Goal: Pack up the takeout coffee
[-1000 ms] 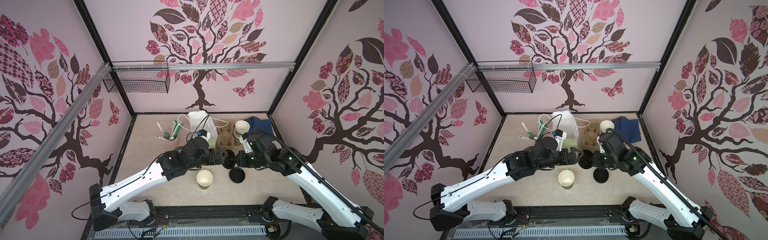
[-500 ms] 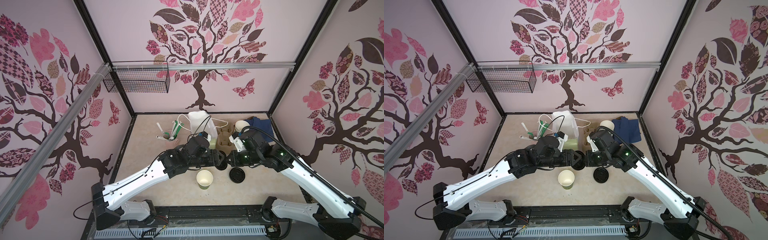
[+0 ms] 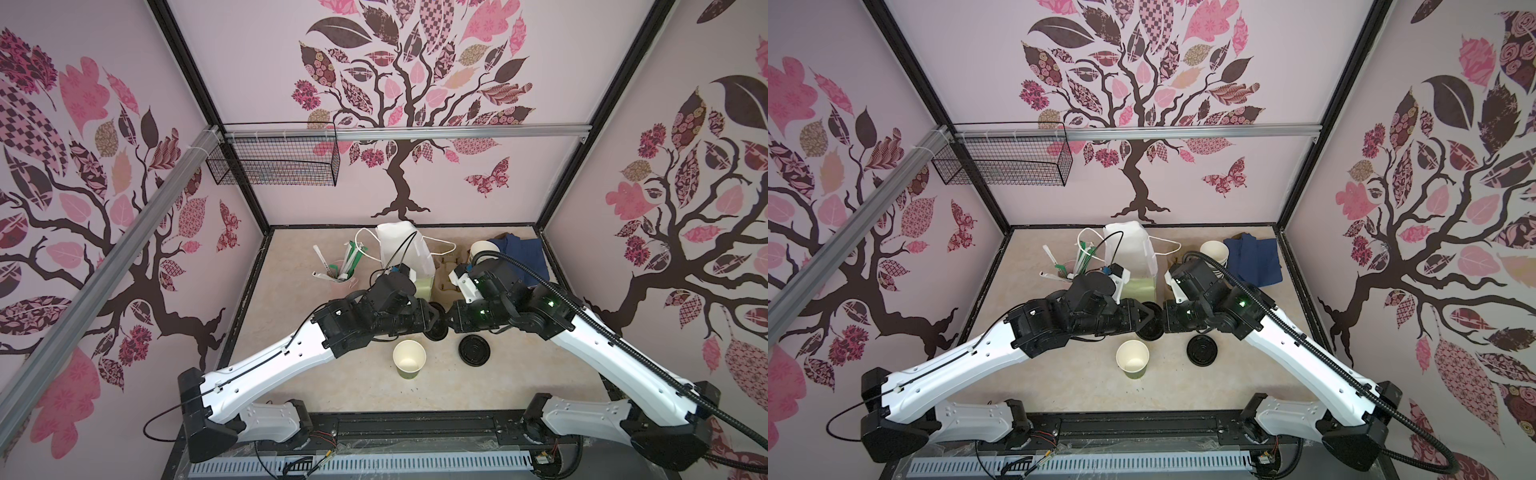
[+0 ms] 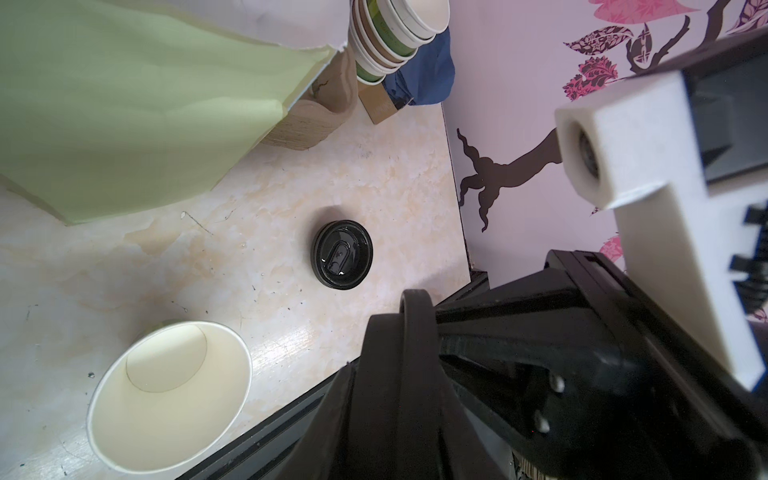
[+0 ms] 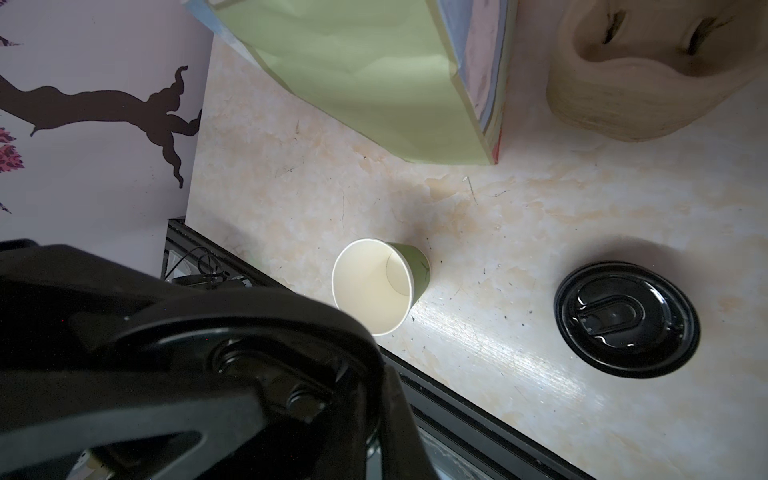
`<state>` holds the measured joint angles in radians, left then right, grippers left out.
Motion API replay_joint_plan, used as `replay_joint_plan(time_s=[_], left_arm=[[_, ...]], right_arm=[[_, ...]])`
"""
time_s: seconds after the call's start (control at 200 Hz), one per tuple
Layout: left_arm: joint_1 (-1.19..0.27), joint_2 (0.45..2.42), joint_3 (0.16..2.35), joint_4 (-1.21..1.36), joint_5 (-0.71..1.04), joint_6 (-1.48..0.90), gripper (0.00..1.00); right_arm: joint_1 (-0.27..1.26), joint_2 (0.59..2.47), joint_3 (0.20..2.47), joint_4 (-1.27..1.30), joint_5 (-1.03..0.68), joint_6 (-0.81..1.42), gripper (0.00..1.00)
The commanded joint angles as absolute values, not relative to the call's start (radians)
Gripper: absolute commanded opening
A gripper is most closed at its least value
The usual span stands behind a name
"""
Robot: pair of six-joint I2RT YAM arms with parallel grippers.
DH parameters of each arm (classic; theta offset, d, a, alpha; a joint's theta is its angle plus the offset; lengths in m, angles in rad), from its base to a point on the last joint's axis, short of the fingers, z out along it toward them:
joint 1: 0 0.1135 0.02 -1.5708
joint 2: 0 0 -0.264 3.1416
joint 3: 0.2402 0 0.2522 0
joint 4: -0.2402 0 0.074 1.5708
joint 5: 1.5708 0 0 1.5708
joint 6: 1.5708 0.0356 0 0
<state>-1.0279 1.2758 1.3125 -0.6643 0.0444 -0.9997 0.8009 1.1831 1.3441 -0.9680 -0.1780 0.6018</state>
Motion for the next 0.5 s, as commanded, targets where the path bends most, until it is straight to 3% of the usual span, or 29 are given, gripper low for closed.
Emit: replay_joint_plan(time_s=[0.0, 0.12, 0.3, 0.385, 0.495], left_arm=[[-1.024, 1.250, 1.307, -0.673, 0.023, -1.012, 0.29], [-1.024, 1.247, 1.305, -0.673, 0.023, -1.013, 0.25], [-1.024, 1.224, 1.305, -0.715, -0.011, -1.022, 0.20], [-1.023, 1.196, 1.295, -0.740, -0.042, -1.038, 0.18], [-1.021, 1.156, 1.276, -0.789, -0.060, -1.081, 0.17]], right_arm=[[0.814, 1.202, 1.387, -0.968, -0.163, 0.595, 0.10], [0.819, 1.209, 1.392, -0.966, -0.161, 0.599, 0.16], [0.819, 1.191, 1.439, -0.991, -0.138, 0.616, 0.54], [0.819, 1.145, 1.451, -0.992, -0.114, 0.613, 0.60], [0.820, 1.084, 1.441, -0.954, -0.124, 0.560, 0.62]])
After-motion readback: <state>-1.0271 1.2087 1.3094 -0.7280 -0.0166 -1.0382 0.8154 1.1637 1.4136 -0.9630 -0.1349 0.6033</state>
